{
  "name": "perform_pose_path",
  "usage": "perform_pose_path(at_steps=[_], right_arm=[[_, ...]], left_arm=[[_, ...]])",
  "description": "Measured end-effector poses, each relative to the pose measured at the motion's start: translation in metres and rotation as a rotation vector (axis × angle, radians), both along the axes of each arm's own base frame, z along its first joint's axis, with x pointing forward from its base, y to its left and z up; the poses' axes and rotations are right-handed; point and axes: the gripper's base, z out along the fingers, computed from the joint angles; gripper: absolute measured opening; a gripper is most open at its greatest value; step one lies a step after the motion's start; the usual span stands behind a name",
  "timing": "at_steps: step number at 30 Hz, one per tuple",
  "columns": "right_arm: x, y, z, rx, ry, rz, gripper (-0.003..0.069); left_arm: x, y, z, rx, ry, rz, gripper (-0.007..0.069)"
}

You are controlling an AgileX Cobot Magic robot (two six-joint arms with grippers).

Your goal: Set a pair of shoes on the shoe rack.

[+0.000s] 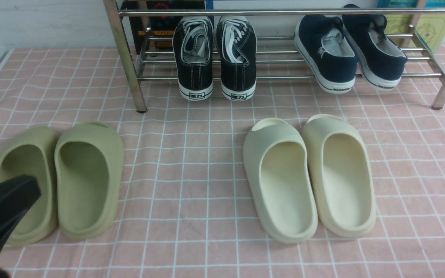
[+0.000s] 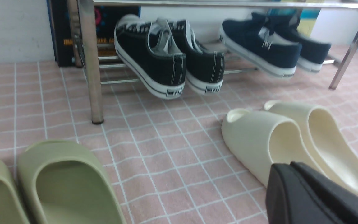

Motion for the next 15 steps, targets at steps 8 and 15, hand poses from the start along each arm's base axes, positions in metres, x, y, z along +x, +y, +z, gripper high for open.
perform_pose_path(at_steps=[8,15], right_arm=[[0.000,0.000,0.000,0.000,0.000,0.000,0.0237],[0.000,0.000,0.000,0.000,0.000,0.000,0.0237]], left_arm=[[-0.023,0.021,-0.029,-0.034,0.031,0.050,0.0023],[-0.023,0.022,-0.030,-0.028,0.040,0.052,0.0023]])
